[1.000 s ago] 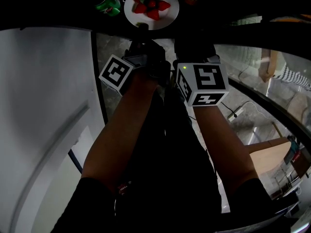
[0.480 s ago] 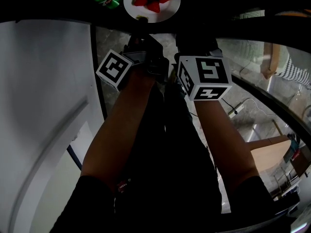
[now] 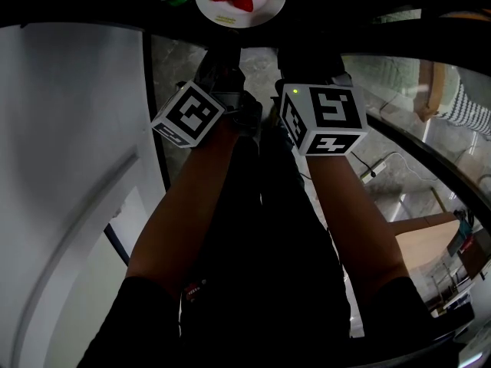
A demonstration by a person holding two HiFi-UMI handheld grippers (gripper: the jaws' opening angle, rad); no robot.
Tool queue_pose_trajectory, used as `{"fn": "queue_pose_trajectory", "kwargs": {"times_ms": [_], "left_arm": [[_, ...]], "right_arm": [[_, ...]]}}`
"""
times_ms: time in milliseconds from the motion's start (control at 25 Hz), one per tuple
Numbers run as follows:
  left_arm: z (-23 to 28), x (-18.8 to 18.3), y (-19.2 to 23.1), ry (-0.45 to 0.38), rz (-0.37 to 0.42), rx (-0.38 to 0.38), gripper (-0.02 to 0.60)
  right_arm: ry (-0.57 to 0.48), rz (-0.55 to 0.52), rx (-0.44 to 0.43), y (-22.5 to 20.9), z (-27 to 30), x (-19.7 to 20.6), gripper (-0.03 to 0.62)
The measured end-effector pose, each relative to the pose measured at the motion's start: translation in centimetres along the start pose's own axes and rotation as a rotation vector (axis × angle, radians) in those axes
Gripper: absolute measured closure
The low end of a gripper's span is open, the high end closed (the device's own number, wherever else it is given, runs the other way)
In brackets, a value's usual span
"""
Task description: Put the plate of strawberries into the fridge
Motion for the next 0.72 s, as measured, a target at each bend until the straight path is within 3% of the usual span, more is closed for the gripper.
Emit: {"fn": "queue_pose_trajectory", "kwargs": {"times_ms": [280, 480, 560, 720], "left_arm": [[0.7, 0.3, -1.8, 0.193, 0.550, -0.099, 0.535], [1.2, 0.8, -3.3, 0.293, 0.872, -0.165, 0.535], [1.5, 1.2, -3.7, 0.315, 0.917, -0.152, 0.535], [1.9, 1.6, -3.5, 0.324, 0.906, -0.154, 0.535]], "right_arm": [[0.003, 0.002, 0.000, -0.2, 0.2, 0.3, 0.588], [0.012, 0.008, 0.009, -0.6, 0.2, 0.7, 0.588], [0.013, 0.011, 0.014, -0.7, 0.2, 0.7, 0.588], [0.012, 0.015, 0.016, -0.8, 0.5, 0.6, 0.588]]}}
Point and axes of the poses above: the fingertips, and each gripper's own axes: z forward along the fingers, y to its left, x out of its underside, the point moved 8 cm from there along -z, backward along the fingers, and after that the axes turned 14 degrees about x, right-handed, at the moved point
